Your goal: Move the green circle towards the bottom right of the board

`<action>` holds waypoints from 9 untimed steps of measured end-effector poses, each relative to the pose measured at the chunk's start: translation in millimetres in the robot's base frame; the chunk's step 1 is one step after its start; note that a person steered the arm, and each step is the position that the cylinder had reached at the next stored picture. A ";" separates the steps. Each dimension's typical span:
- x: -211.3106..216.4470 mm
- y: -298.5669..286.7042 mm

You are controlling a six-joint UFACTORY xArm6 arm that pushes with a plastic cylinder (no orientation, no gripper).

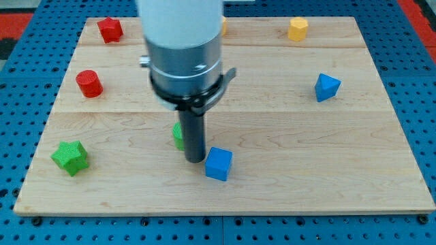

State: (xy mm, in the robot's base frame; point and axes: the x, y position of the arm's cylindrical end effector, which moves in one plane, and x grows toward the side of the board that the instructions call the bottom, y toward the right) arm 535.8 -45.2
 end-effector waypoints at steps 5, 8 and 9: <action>-45.4 -59.6; -47.5 -69.8; -48.5 48.7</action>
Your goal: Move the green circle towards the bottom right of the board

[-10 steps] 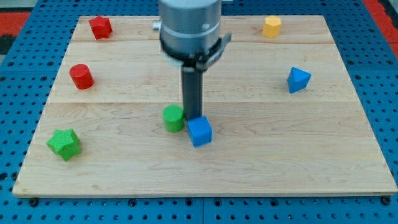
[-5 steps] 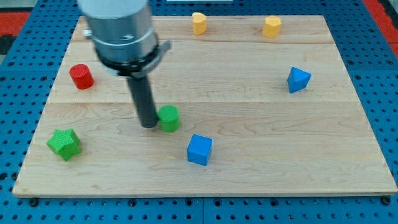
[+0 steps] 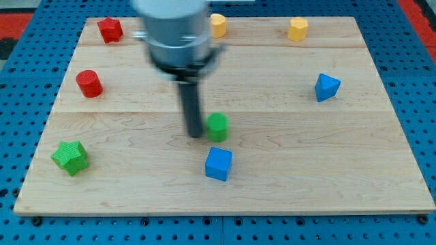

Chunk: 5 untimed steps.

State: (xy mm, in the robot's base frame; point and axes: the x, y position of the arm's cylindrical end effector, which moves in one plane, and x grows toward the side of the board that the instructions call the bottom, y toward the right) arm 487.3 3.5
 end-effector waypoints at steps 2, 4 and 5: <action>-43.7 63.3; 41.8 207.8; 26.1 181.9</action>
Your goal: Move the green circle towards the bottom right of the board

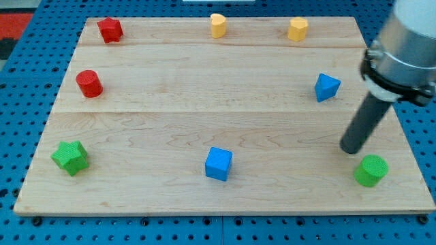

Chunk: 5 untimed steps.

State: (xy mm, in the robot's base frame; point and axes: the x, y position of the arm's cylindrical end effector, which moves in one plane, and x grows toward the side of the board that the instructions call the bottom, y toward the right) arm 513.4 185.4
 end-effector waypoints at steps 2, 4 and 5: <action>8.5 158.1; 55.9 91.3; 73.1 83.9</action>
State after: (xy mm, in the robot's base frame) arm 586.5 269.3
